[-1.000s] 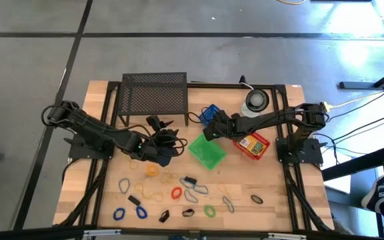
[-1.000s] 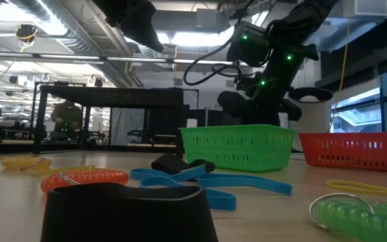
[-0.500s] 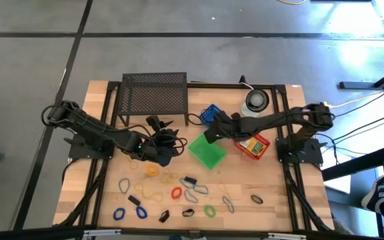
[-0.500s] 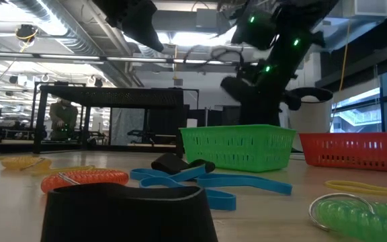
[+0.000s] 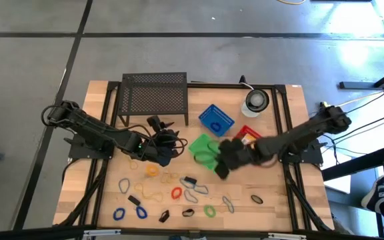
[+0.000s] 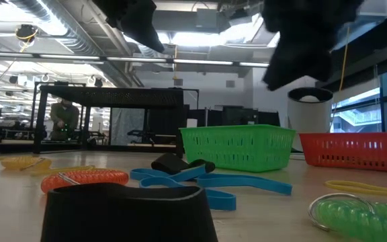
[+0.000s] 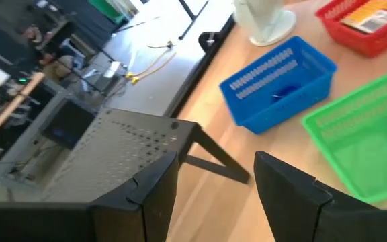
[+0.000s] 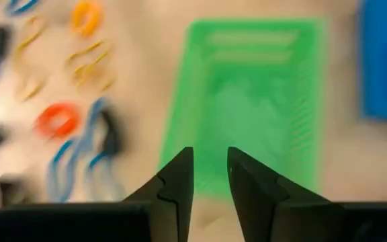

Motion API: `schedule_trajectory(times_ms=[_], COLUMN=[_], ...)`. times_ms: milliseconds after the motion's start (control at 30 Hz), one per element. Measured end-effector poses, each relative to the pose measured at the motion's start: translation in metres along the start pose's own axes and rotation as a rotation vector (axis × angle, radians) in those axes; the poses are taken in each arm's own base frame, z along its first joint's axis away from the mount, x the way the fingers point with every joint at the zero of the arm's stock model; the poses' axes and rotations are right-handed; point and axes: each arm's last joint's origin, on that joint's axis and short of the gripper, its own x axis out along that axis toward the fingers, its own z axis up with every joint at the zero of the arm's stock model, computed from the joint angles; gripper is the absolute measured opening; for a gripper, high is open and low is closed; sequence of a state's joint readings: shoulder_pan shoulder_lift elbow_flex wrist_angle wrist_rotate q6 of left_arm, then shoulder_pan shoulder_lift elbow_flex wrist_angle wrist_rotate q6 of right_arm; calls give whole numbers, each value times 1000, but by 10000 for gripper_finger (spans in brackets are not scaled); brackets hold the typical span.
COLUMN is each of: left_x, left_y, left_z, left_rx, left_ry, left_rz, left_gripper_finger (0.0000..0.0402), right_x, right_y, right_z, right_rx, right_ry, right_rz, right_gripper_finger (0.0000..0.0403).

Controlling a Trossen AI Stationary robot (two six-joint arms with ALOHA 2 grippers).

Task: Pick & Place Office Desk Supplies
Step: Put the black rubber band into the green basket

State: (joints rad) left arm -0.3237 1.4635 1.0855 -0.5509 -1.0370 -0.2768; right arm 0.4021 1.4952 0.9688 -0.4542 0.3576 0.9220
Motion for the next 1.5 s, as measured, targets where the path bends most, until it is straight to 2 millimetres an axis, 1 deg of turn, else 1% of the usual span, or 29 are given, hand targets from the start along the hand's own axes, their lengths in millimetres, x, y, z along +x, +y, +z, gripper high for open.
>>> schedule_trajectory(times_ms=[167, 333, 433, 533, 667, 800, 900, 1033, 1133, 1233, 1500], left_x=[0, -2, -3, -7, -10, -10, -10, -10, -10, -10, -10], left_y=[-2, -4, -7, -10, -13, -13, -13, -13, -13, -13, -13], left_z=[1, 2, 3, 5, 7, 8, 8, 8, 8, 8, 8], left_rx=[-11, -43, -90, -99, -77, -72, -74, -74, -74, -75, -75], left_ry=[7, 0, 1, -7, -29, -35, -34, -34, -34, -35, -35], left_rz=[-52, -84, -134, -197, -223, -224, -222, -223, -223, -223, -223], left_gripper_finger=[191, 191, 191, 191, 191, 191, 191, 191, 191, 191, 191], right_x=[-7, -11, -10, -11, -18, -25, -27, -28, -29, -28, -28], right_y=[27, 47, 55, 58, 60, 58, 52, 36, 27, 26, 27], right_z=[-39, -73, -91, -108, -122, -131, -135, -138, -138, -137, -137], right_rx=[44, 88, 86, 65, 44, 127, 171, 176, 203, 227, 231], right_ry=[60, 107, 135, 186, 379, 616, 715, 734, 701, 669, 661], right_rz=[77, 135, 148, 153, 186, 177, 100, -81, -197, -214, -207], right_gripper_finger=[91, 91, 93, 94, 93, 87, 84, 80, 79, 79, 80])
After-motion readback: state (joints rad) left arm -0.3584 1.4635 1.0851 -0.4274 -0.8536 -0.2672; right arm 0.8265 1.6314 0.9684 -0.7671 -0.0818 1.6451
